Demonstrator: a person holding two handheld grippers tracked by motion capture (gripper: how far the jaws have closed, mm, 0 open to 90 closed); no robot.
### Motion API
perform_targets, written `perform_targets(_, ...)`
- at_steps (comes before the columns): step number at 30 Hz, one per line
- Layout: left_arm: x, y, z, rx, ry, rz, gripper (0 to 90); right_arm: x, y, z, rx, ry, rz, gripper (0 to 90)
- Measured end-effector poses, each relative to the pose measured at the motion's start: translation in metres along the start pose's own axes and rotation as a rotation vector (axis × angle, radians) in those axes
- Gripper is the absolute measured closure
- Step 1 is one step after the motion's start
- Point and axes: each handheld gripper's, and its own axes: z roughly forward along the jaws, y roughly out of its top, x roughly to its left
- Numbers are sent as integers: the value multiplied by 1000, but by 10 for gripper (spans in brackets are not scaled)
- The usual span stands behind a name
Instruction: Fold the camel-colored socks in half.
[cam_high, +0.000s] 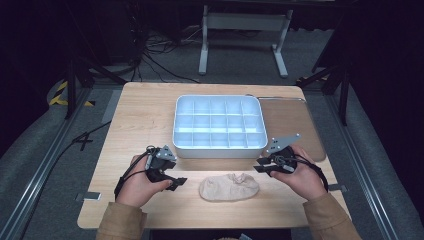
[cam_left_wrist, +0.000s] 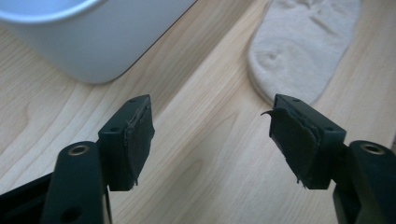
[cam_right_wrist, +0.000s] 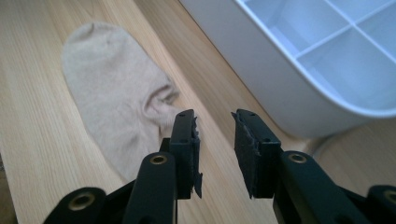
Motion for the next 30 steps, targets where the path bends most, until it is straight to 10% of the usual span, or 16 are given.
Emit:
perform_targets(2, -4, 3, 0, -12, 32, -56, 269, 1, -4, -1, -4, -3, 7, 690)
perform_targets(7, -12, 13, -5, -4, -47, -40, 371, 4, -8, 0, -6, 11, 22, 665)
perform_targets(12, -14, 17, -4, 96, -28, -75, 461, 4, -12, 4, 4, 19, 37, 672)
perform_targets(15, -16, 19, -5, 83, -94, -114, 546, 4, -14, 3, 1, 17, 52, 668)
perform_targets(20, -25, 28, -4, 101, -69, -77, 539, 5, -16, 1, 6, 26, 56, 681)
perform_targets(23, -26, 36, -6, 44, -168, -102, 583, 5, -18, 1, 25, 31, 65, 696)
perform_targets(30, -30, 41, -2, 142, -106, -123, 646, 5, -19, 1, 28, 37, 77, 698)
